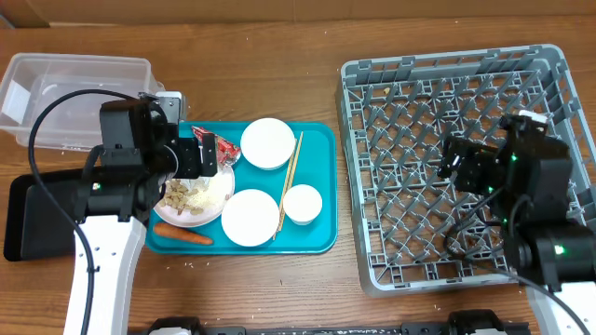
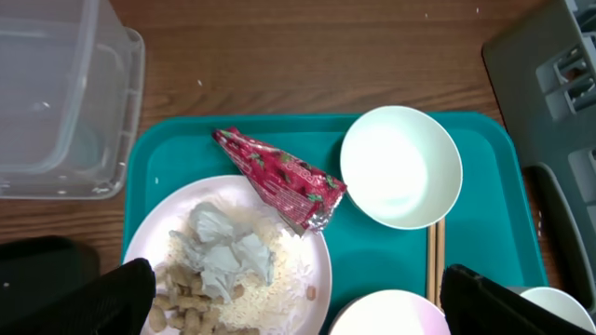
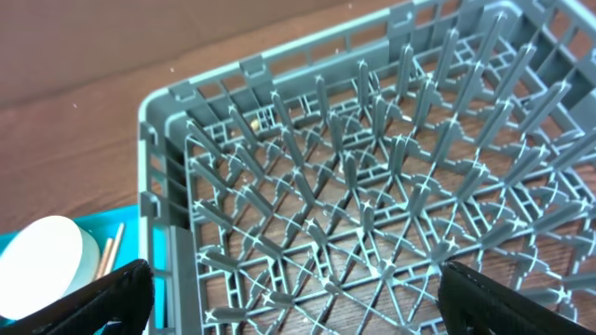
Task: Sort waste into correct bins and load items into the dishwasher
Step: 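Reach the left gripper to the red wrapper and grasp it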
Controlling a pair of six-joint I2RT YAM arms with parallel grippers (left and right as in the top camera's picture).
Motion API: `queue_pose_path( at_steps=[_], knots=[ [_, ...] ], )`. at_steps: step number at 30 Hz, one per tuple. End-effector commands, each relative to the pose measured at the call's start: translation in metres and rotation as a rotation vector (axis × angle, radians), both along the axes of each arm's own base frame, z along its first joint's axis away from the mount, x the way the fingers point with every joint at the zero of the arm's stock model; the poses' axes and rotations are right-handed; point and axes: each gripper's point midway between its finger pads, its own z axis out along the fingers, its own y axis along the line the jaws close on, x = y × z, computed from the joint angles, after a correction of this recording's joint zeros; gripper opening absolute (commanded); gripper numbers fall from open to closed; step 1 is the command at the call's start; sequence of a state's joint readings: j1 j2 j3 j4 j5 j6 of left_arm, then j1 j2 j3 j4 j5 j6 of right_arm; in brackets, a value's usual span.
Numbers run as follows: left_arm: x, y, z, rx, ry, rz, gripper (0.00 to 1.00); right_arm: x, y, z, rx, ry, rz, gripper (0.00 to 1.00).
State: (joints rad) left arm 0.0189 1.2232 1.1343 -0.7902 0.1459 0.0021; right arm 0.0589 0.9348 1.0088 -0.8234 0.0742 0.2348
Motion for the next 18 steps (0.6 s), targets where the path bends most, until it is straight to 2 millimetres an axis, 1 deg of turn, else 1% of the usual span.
queue_pose_path(
  at_steps=[1, 4, 7, 8, 12, 15, 18],
  knots=[
    [0.005, -0.003, -0.004, -0.017, 0.027, 0.001, 1.0, 0.002, 0.001, -0.003, 0.005, 0.035, 0.003, 1.0],
    [0.001, 0.005, -0.022, -0.019, 0.105, 0.084, 1.0, 0.0, 0.0, -0.01, 0.002, 0.065, 0.002, 1.0],
    [-0.003, 0.015, -0.045, -0.021, 0.206, 0.194, 1.0, 0.0, -0.001, -0.01, -0.003, 0.064, -0.004, 1.0],
    [-0.003, 0.016, -0.058, -0.031, 0.256, 0.23, 1.0, 0.0, -0.003, -0.01, -0.013, 0.068, -0.015, 1.0],
    [0.003, 0.017, -0.083, -0.05, 0.328, 0.284, 1.0, -0.002, -0.004, -0.012, -0.016, 0.076, -0.018, 1.0],
    [0.006, 0.025, -0.102, -0.031, 0.373, 0.351, 1.0, -0.004, -0.004, -0.013, -0.017, 0.086, -0.018, 1.0],
    [0.006, 0.031, -0.122, -0.009, 0.429, 0.405, 1.0, -0.006, -0.005, -0.015, -0.02, 0.098, -0.021, 1.0]
  ],
)
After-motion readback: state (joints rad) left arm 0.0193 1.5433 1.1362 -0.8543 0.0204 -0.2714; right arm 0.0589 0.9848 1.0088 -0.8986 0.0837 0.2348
